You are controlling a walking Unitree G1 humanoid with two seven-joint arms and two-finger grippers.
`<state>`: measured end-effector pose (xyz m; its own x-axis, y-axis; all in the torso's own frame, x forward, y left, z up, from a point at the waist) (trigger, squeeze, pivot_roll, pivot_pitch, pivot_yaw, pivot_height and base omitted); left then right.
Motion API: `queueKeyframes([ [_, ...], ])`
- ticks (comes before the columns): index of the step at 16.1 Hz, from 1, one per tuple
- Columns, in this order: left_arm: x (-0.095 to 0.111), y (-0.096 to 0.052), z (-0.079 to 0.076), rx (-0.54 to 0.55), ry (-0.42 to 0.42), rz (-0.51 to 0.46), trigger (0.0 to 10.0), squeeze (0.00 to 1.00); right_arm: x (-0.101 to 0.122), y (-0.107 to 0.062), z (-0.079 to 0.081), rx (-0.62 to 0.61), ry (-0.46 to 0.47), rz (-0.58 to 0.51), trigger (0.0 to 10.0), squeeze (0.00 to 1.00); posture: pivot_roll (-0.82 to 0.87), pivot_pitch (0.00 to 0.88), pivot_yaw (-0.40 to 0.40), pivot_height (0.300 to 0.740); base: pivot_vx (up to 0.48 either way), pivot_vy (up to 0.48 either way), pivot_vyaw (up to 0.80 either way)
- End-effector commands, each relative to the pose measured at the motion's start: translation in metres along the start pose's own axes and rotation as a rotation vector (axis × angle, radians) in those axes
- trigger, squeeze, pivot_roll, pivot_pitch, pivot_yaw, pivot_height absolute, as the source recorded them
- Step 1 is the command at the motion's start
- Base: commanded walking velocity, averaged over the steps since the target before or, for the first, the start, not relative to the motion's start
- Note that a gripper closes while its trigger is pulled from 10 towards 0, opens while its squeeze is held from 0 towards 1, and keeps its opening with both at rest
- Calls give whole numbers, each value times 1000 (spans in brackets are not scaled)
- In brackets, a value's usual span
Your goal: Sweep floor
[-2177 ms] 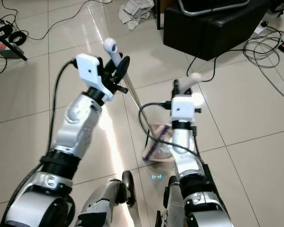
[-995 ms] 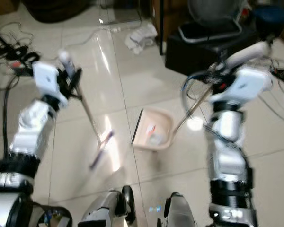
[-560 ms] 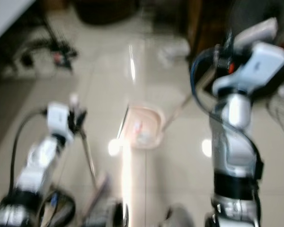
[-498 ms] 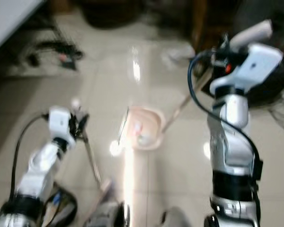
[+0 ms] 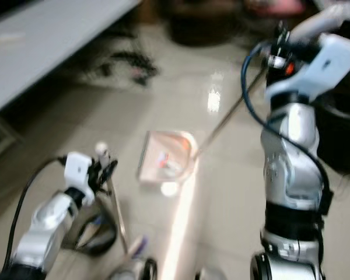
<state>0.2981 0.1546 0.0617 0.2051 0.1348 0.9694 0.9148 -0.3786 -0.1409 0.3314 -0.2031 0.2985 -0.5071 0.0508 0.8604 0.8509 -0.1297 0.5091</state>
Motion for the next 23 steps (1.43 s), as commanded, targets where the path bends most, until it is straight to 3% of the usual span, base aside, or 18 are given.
queueKeyframes([
  [1,5,-2,1,16,17,-5,10000,0,21,3,5,18,40,-69,10000,0,-31,20,73,740,0,0,800],
  [4,9,-4,2,51,4,-23,10000,0,22,4,12,38,45,-62,10000,0,-31,29,70,740,0,0,800],
  [12,34,-8,5,123,79,-112,10000,0,10,4,12,20,27,-10,10000,0,-24,45,68,740,0,0,800],
  [15,46,-4,10,156,87,-151,10000,0,-1,1,6,-14,24,22,10000,0,-23,47,70,740,293,0,0],
  [23,44,-4,10,180,85,-147,10000,0,-8,0,9,7,3,43,10000,0,-22,52,54,740,337,0,0],
])
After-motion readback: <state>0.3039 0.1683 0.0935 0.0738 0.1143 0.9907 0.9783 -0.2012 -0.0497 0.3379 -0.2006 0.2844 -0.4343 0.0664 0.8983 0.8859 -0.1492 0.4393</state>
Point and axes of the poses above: a point about 5 cm out from each wrist's last joint towards the gripper, its own y axis pointing out of the wrist towards the gripper, its own x axis along the axis of the wrist's last joint, z = x × y, the point moved 3 cm from there along y, pointing out of the wrist towards the gripper, and after that the axes turned 14 degrees about -y, right-handed, at the moved point
